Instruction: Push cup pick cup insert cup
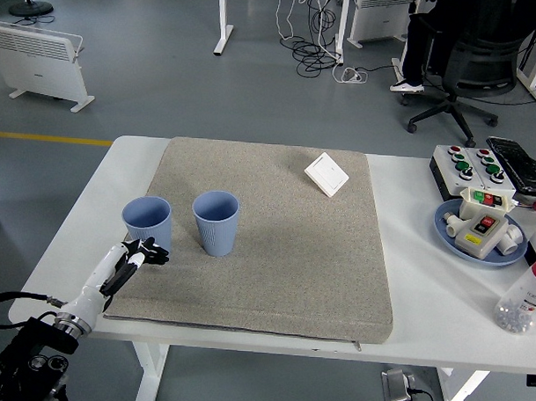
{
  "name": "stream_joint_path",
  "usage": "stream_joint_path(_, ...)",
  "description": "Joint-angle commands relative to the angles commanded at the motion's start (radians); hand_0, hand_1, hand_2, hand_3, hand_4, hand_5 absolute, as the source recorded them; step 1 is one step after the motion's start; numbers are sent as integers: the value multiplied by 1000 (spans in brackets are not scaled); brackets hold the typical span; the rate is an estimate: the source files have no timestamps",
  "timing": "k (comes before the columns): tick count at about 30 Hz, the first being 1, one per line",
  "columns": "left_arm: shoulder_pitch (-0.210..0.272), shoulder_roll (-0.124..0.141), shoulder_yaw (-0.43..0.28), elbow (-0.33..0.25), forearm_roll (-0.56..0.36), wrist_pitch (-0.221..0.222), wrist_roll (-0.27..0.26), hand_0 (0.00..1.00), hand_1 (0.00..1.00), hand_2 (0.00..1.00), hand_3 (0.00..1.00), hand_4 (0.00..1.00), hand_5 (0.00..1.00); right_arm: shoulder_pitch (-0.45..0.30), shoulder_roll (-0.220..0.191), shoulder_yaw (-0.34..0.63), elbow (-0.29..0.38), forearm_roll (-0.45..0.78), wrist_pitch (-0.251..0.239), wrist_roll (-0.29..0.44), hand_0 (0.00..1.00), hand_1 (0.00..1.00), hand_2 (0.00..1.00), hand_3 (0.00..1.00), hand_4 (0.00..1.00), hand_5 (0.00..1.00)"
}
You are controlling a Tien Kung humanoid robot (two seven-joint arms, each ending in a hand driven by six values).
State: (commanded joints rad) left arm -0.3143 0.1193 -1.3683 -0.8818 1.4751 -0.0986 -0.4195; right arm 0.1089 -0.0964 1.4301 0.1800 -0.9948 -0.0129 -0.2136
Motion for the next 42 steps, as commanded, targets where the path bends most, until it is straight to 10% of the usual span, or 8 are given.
stream_joint_path(42, -160, -12, -27, 196, 125, 3, -21, 698, 583, 534, 511, 583, 998, -1, 3, -15, 0, 6, -1, -1, 771, 694, 738, 573, 128, 497)
